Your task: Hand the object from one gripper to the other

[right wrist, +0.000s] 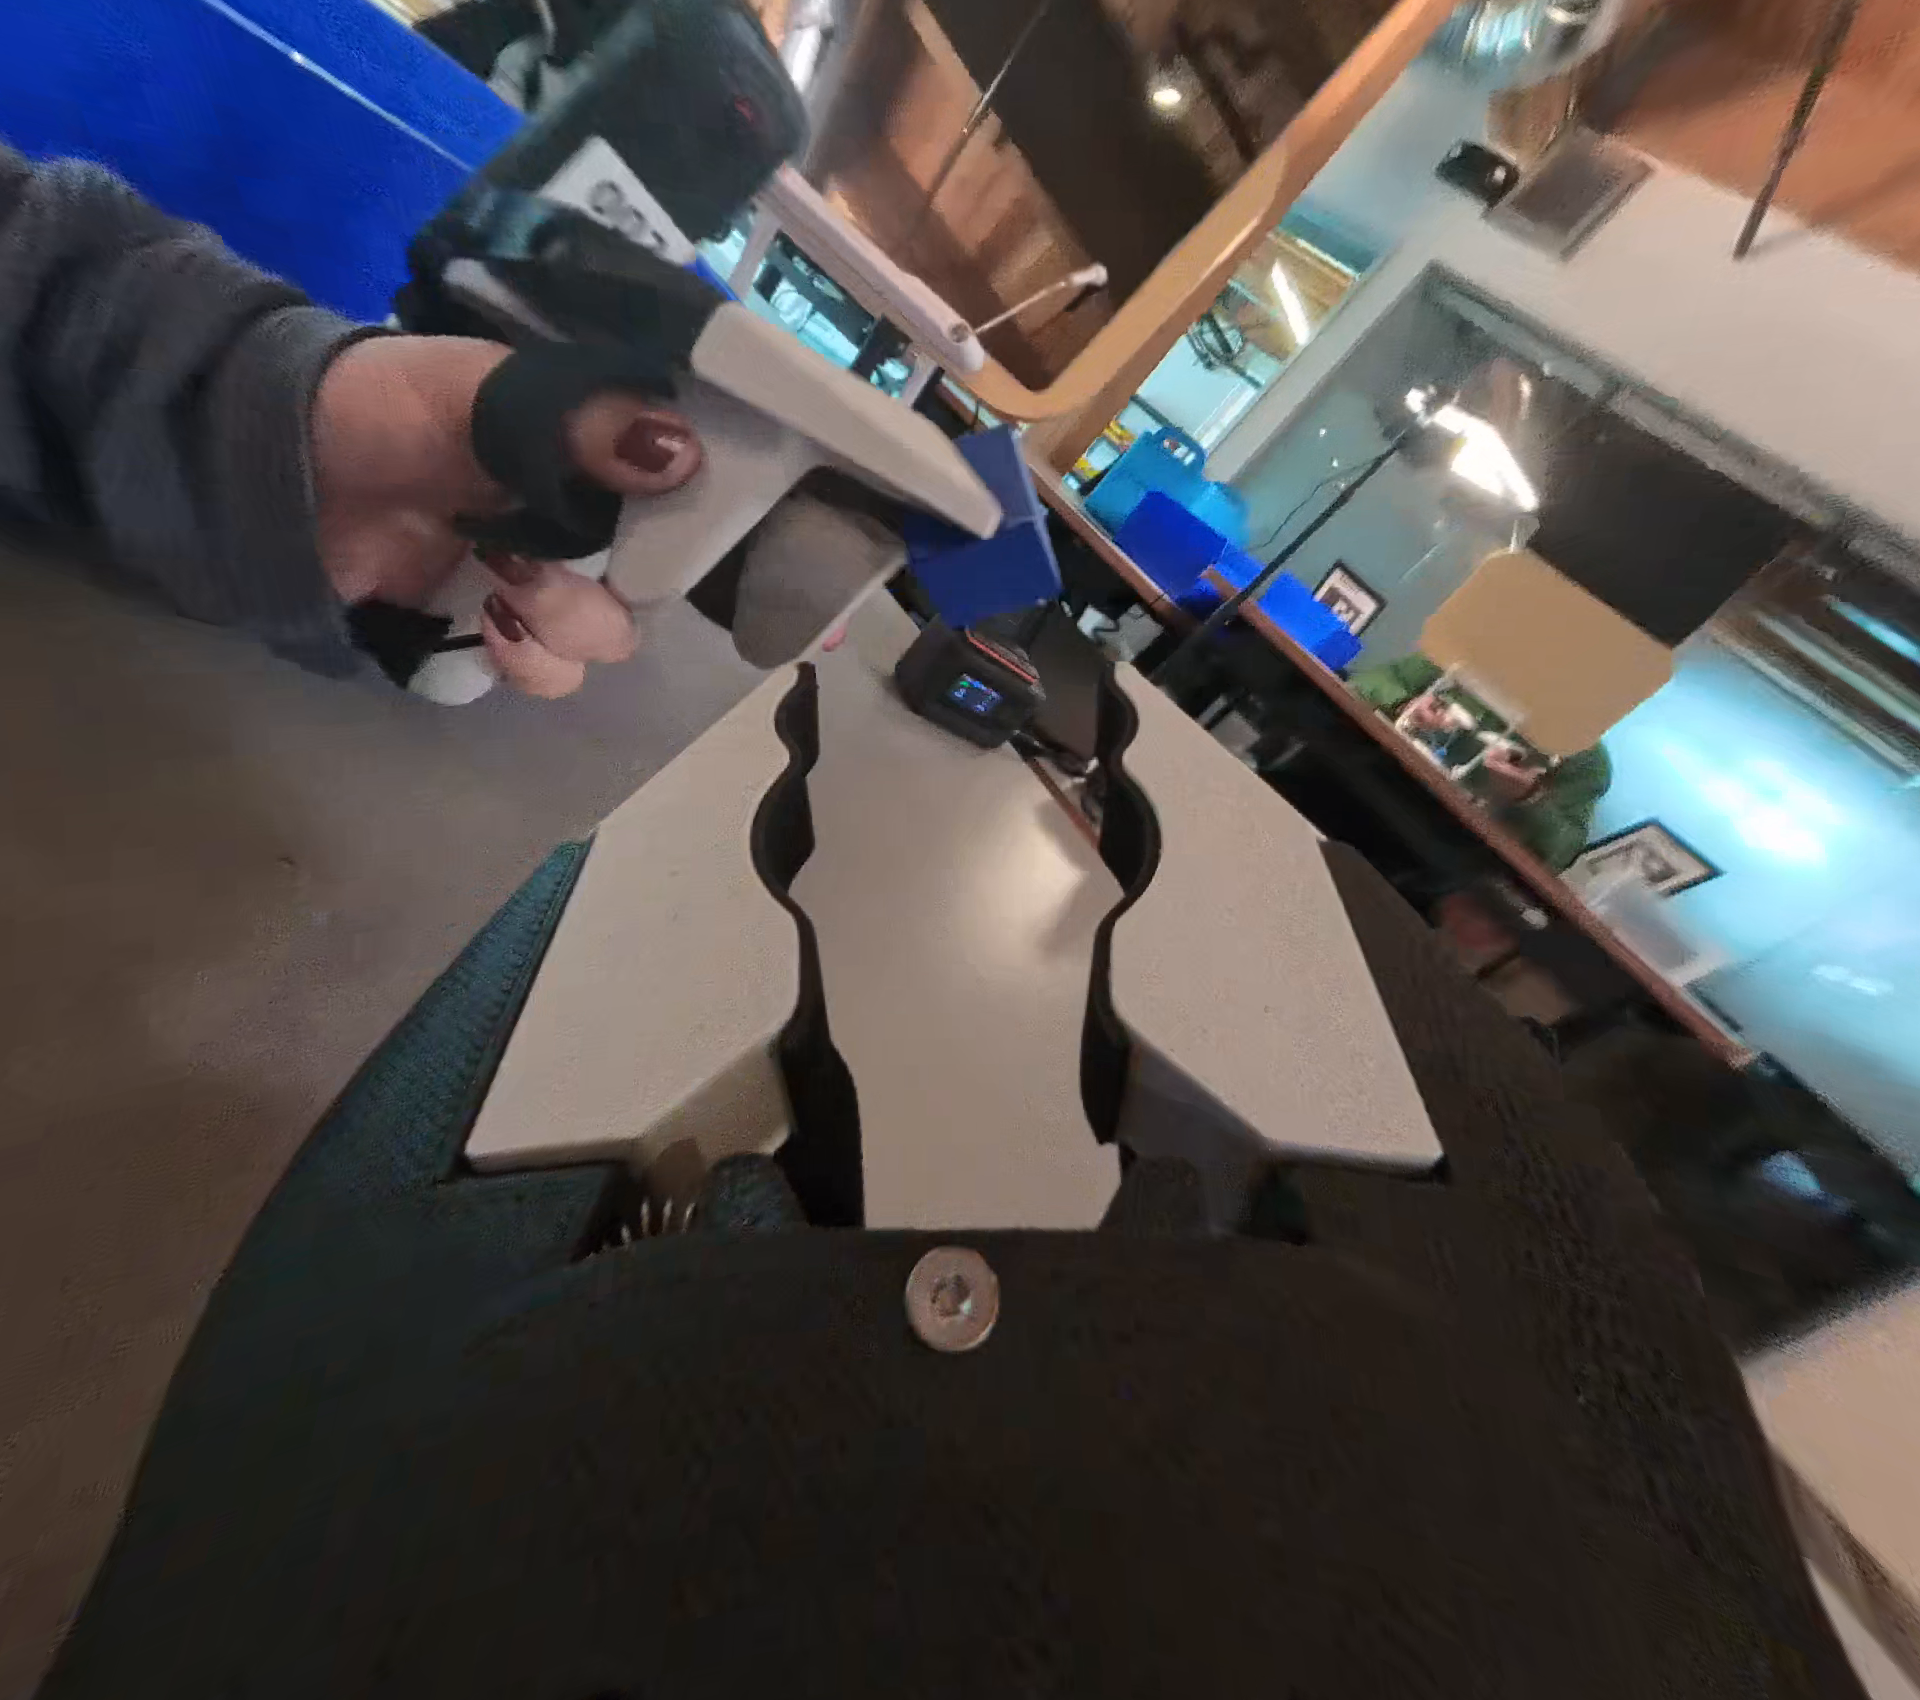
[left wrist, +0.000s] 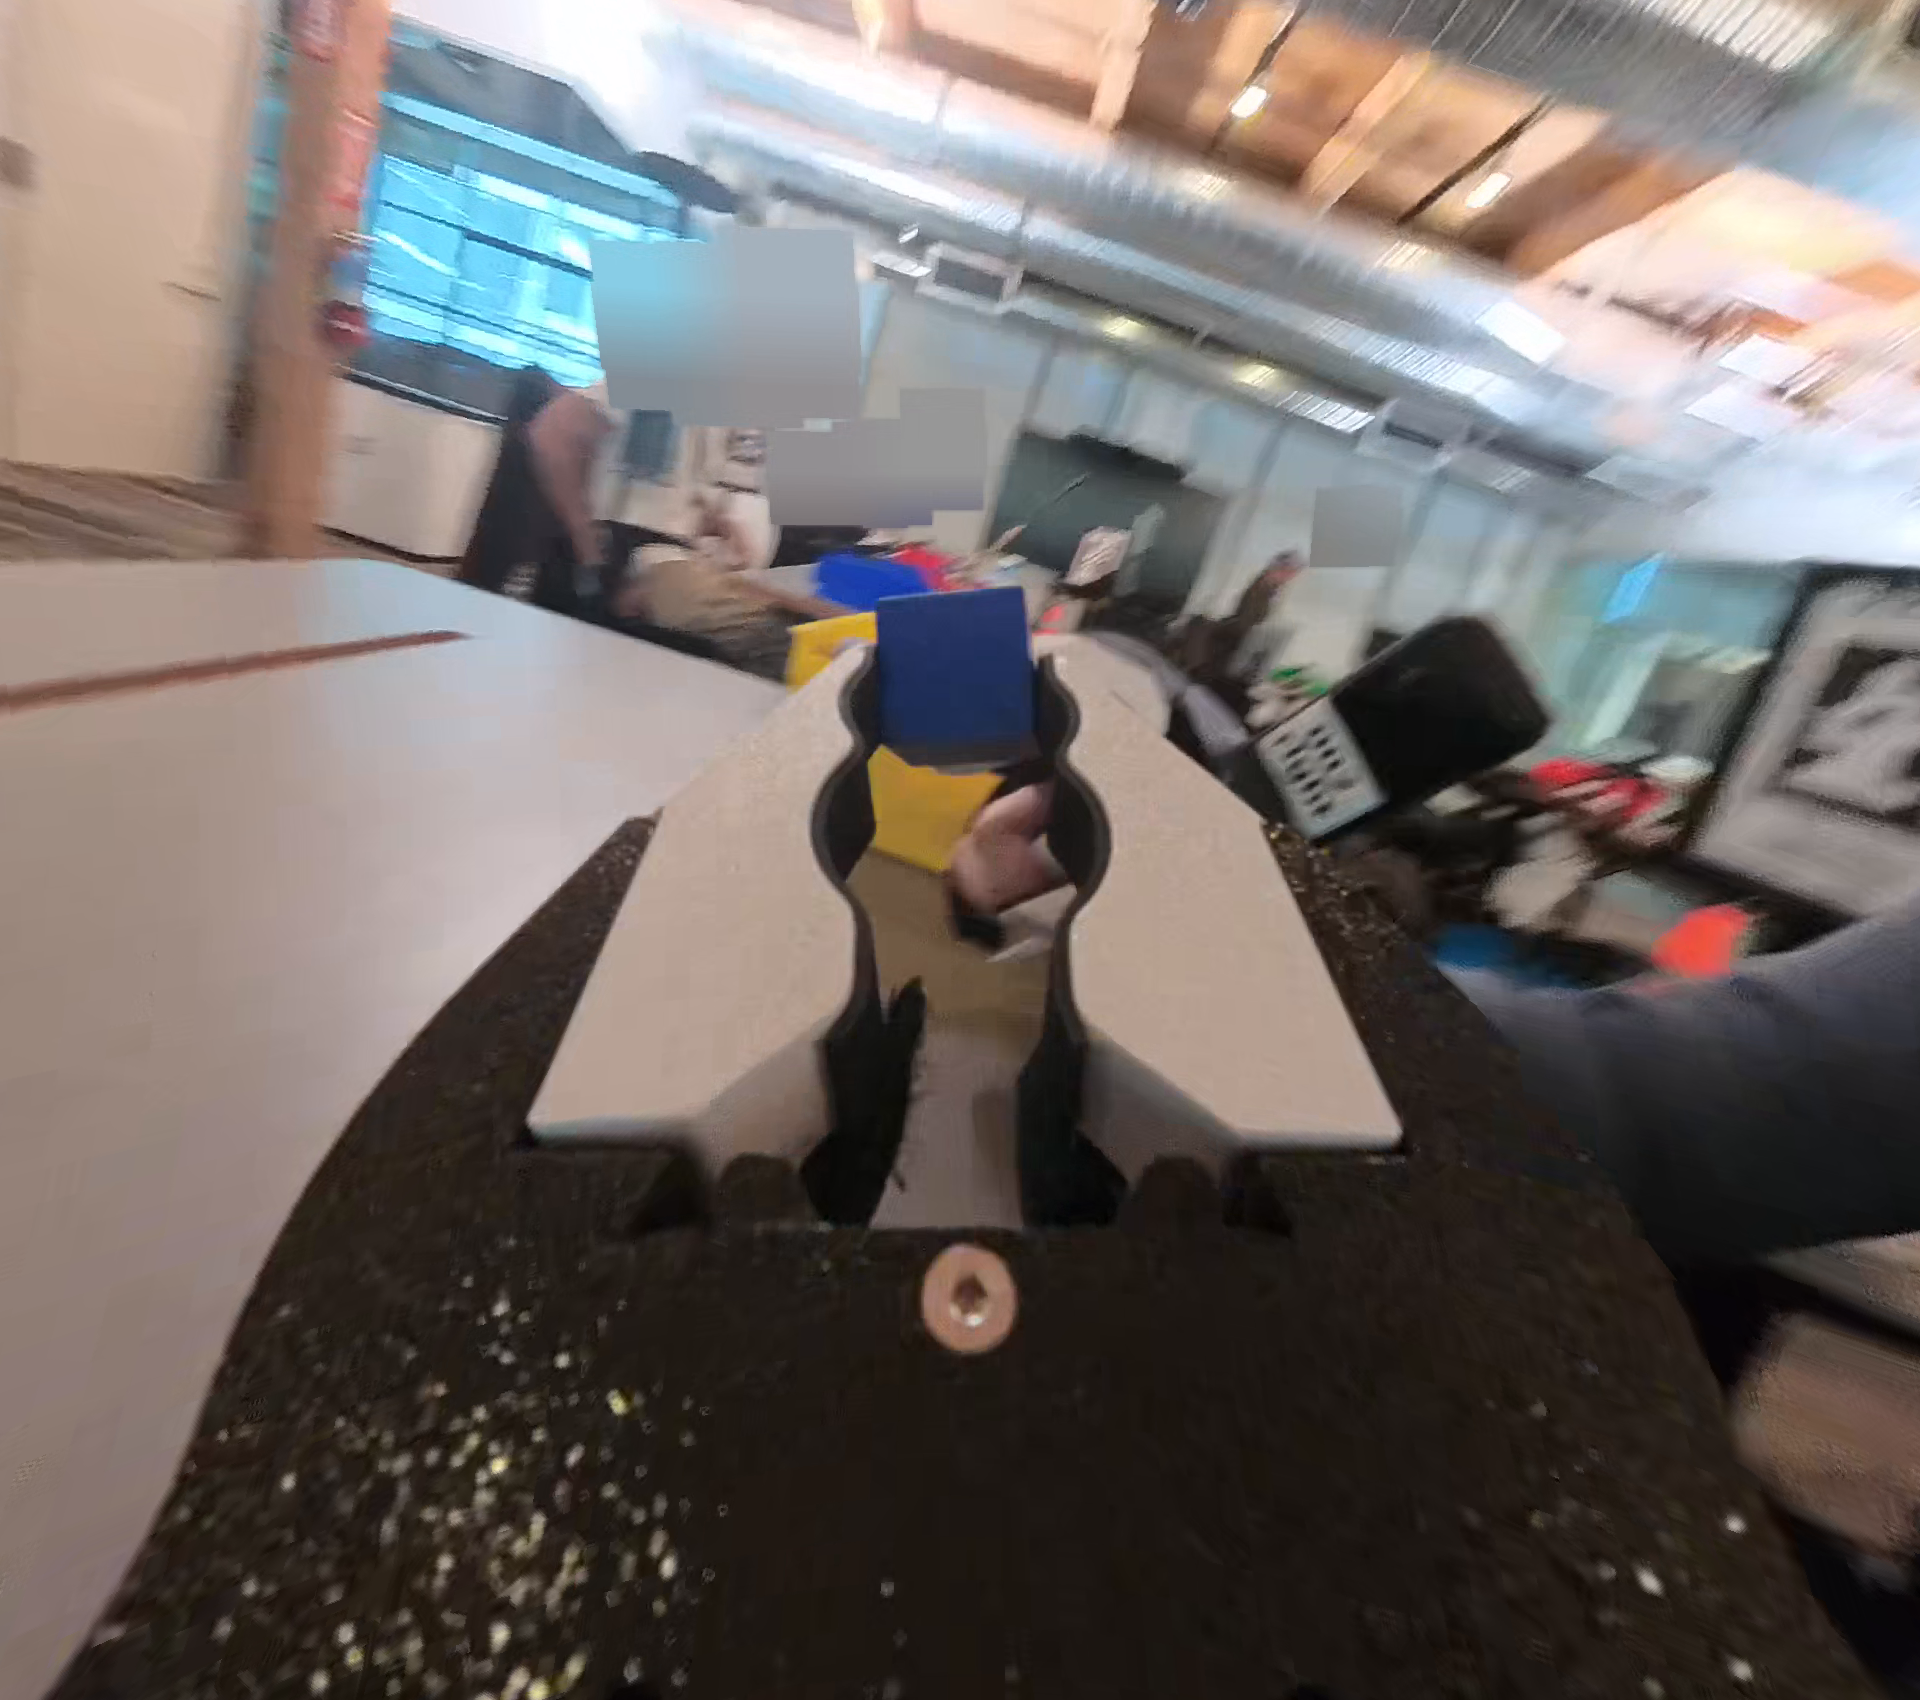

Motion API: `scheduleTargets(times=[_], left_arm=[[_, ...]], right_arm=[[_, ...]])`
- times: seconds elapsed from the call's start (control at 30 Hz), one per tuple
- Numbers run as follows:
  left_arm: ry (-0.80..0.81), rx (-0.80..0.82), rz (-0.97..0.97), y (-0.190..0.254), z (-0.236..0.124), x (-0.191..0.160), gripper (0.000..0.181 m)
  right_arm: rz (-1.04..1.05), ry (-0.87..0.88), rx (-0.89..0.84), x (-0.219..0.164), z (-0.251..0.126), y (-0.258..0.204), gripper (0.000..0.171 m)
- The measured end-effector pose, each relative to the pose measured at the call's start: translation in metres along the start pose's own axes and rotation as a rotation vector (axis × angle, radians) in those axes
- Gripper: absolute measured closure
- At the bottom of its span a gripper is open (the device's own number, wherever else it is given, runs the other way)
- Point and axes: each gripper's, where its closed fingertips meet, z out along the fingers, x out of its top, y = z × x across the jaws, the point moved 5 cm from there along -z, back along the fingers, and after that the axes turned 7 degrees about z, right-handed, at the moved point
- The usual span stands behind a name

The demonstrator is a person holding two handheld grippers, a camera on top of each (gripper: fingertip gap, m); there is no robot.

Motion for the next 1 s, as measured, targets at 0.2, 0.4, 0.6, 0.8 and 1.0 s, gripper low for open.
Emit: scheduleTargets(times=[0.2, 0.4, 0.6, 0.8, 1.0], left_arm=[[0.044, -0.209, -0.36, 0.005, 0.005, -0.006, 0.155], [-0.049, -0.246, -0.449, 0.008, 0.012, -0.022, 0.154], [-0.066, -0.135, -0.312, -0.003, 0.008, -0.022, 0.101], [-0.322, 0.062, 0.489, 0.005, 0.001, -0.033, 0.1], [-0.482, 0.17, 1.191, 0.021, 0.009, -0.051, 0.105]], right_arm=[[-0.129, 0.079, -0.069, 0.015, -0.001, -0.003, 0.12], [-0.127, 0.074, -0.044, 0.015, -0.002, -0.005, 0.141], [0.009, -0.028, -0.032, 0.002, 0.002, 0.004, 0.146], [0.55, -0.092, 0.138, -0.015, 0.002, 0.014, 0.146], [1.139, -0.053, 0.458, -0.019, -0.009, 0.016, 0.146]])
